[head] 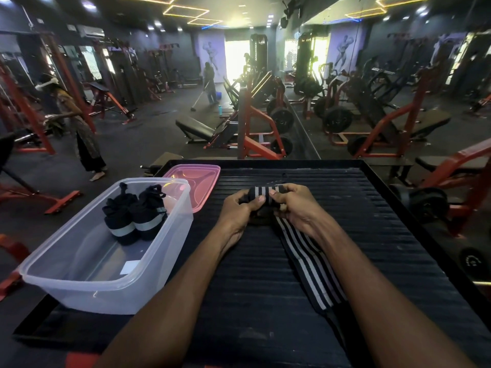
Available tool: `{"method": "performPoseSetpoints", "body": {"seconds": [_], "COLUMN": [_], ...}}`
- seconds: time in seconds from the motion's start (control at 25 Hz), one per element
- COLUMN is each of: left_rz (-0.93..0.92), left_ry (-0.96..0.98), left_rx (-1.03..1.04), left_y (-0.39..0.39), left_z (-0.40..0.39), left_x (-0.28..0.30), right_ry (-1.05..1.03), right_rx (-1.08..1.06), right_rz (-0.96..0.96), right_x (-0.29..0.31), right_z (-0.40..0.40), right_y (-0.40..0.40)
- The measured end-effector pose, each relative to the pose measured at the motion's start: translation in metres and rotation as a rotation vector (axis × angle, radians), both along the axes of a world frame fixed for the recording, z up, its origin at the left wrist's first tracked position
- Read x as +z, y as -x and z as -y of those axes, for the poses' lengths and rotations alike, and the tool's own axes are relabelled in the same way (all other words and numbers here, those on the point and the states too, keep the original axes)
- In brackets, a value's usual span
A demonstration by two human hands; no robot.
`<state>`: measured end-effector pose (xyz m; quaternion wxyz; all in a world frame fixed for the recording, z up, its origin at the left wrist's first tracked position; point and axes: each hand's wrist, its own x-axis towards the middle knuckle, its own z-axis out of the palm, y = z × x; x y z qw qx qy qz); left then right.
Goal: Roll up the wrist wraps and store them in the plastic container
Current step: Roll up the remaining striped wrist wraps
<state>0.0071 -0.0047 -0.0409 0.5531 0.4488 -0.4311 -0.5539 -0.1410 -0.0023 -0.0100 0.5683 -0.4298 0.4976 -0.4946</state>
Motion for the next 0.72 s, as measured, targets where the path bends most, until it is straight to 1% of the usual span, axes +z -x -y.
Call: {"method": "performPoseSetpoints", "body": {"seconds": [0.16,0.32,0.4,0.48,0.6,0.68,0.72], "left_rz": [0.024,-0.004,-0.03,-0.088,-0.241,-0.285,-0.267], "left_ry": [0.031,0.023,0.006,-0.006,-0.036,-0.061,-0.073], "left_rx": [-0.003,-0.026,-0.044,-0.082,-0.135,-0.079,-0.028], "left_y": [0.0,-0.002,-0.003,-0.002,-0.002,-0.003,-0.002], "left_z": [-0.003,-0.004,-0.005,-0.007,-0.009,-0.007,-0.006], "left_x": [0.003,0.005,0.008,0.011,0.015,0.016,0.016], "right_ry": [-0.05,-0.009,-0.012,-0.028,-0.017,0.018,0.029], "right_rx": [0.036,0.054,0.06,0.074,0.063,0.039,0.027], "right_rz": [0.108,0.048,0.052,0.081,0.122,0.115,0.102], "right_x": [0.005,0.008,0.009,0.009,0.005,0.002,0.001], "right_z": [-0.005,-0.009,-0.01,-0.01,-0.007,-0.005,-0.005], "right_y": [-0.002,-0.001,-0.001,0.0,0.0,-0.001,-0.003]}}
